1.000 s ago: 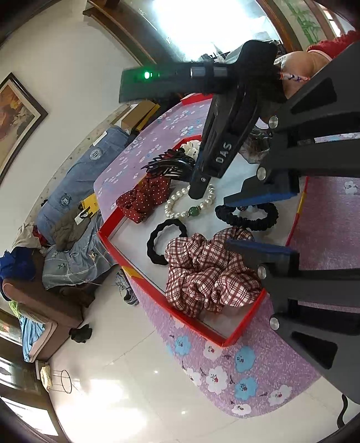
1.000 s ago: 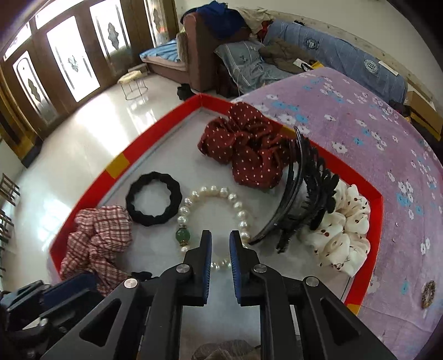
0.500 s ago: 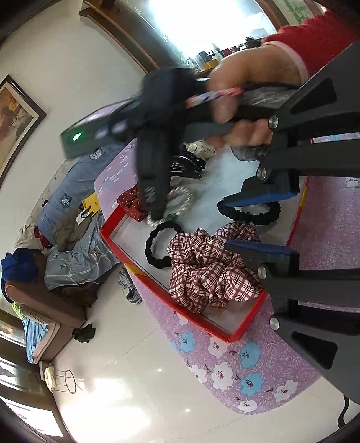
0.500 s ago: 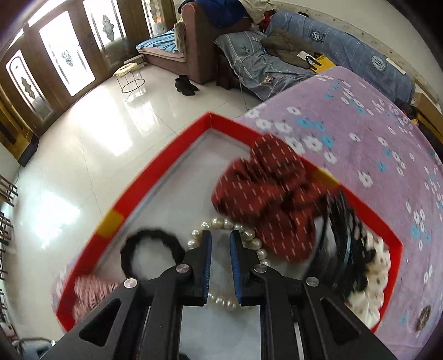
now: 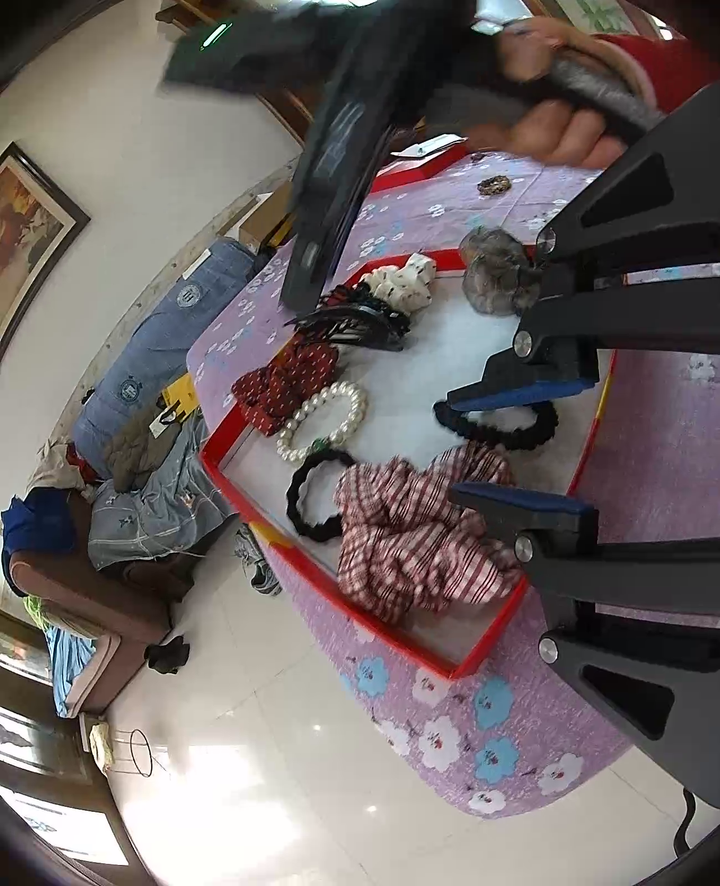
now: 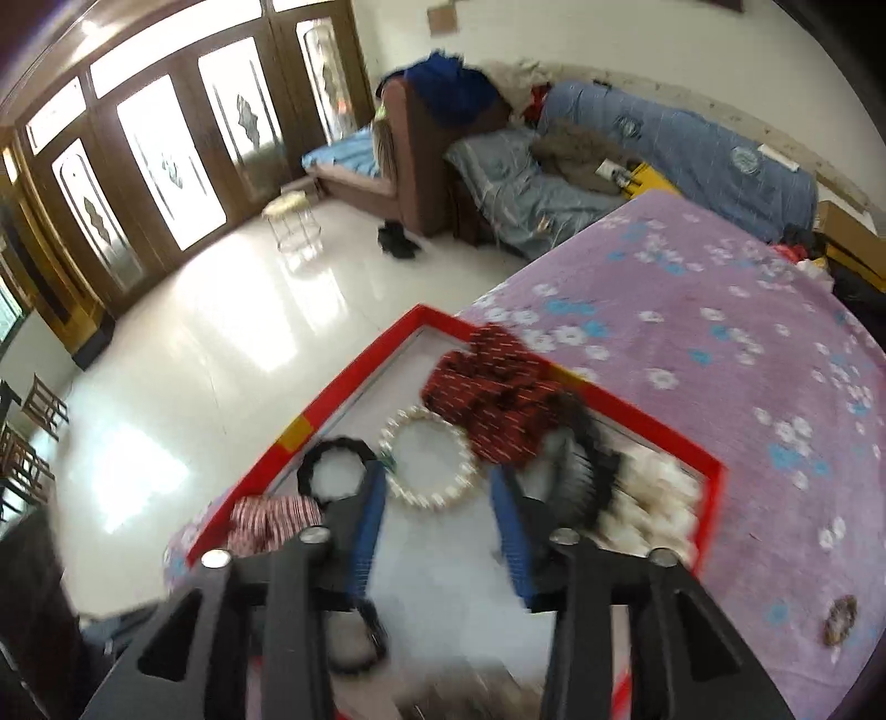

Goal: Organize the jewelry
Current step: 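Grasp the leopard-print beaded bracelet with left tool while right tool grasps white pearl bracelet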

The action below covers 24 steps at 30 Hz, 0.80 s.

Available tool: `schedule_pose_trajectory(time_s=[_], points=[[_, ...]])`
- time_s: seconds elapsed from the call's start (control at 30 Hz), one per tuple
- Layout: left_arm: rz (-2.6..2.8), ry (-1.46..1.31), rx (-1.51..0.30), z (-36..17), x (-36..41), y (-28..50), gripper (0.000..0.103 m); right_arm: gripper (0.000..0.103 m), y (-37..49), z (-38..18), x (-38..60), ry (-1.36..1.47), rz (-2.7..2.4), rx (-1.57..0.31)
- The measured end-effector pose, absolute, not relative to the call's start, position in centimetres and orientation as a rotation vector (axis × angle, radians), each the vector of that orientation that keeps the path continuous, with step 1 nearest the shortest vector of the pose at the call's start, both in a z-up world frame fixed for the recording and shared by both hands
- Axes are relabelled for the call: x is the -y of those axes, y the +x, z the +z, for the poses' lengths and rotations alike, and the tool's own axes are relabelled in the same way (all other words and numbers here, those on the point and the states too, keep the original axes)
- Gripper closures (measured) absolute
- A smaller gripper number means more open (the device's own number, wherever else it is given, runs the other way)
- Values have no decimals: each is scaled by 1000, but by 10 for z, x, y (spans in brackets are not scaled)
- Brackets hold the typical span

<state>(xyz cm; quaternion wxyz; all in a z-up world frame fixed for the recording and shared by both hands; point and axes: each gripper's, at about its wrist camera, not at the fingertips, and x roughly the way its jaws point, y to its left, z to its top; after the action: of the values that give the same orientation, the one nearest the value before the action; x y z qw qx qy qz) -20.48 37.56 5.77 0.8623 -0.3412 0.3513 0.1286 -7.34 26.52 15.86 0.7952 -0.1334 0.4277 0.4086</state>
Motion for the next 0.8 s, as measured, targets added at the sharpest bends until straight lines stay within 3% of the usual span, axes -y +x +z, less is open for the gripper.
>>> schedule_pose_trajectory(time_s=[0.2, 0.3, 0.8], points=[[267, -633, -755, 70, -341, -197, 58, 56, -80, 169, -174, -265, 781, -864], [267, -564, -777, 76, -318, -191, 55, 50, -74, 169, -129, -235, 732, -873], [243, -315, -827, 90, -221, -159, 48, 44, -50, 148, 90, 16, 408, -894]])
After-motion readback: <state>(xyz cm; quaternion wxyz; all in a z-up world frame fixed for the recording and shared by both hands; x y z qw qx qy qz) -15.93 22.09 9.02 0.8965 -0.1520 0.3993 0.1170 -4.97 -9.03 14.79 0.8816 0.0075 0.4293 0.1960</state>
